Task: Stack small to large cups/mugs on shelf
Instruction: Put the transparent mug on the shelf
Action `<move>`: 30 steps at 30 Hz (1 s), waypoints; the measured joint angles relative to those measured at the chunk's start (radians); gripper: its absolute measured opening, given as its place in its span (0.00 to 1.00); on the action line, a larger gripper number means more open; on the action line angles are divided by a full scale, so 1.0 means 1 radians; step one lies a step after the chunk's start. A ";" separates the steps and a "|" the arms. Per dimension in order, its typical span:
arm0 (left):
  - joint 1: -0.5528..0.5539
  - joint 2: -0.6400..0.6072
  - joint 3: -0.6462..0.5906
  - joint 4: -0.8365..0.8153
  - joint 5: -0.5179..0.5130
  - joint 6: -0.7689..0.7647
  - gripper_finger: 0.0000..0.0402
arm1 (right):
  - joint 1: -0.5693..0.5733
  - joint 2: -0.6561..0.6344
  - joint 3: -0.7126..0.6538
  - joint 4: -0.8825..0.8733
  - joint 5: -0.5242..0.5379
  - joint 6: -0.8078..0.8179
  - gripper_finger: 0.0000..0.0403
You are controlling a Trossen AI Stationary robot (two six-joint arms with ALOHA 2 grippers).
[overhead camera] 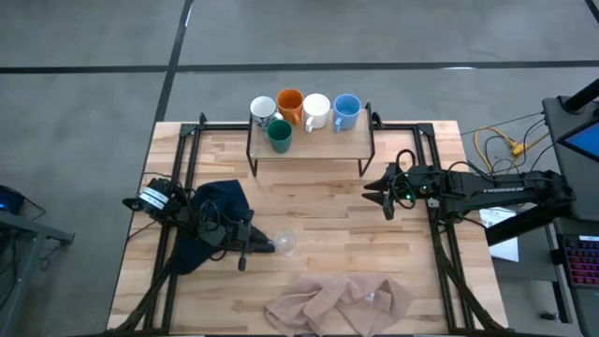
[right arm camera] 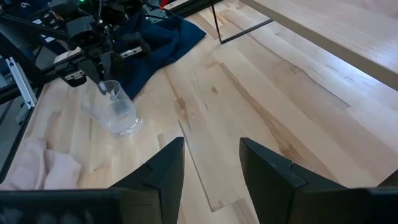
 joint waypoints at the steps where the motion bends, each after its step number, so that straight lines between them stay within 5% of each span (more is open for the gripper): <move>1: 0.000 0.000 0.002 0.000 0.000 0.000 0.03 | 0.000 0.000 0.000 0.000 0.000 0.000 0.37; 18: 0.139 -0.146 -0.019 -0.003 -0.044 0.131 0.03 | 0.000 0.000 0.000 0.001 0.000 0.001 0.37; 26: 0.198 -0.370 -0.084 -0.002 -0.187 0.150 0.03 | 0.000 0.000 0.000 -0.001 0.002 -0.012 0.37; 30: 0.227 -0.497 -0.020 -0.090 -0.208 0.148 0.03 | 0.000 0.000 0.000 -0.001 0.006 -0.041 0.37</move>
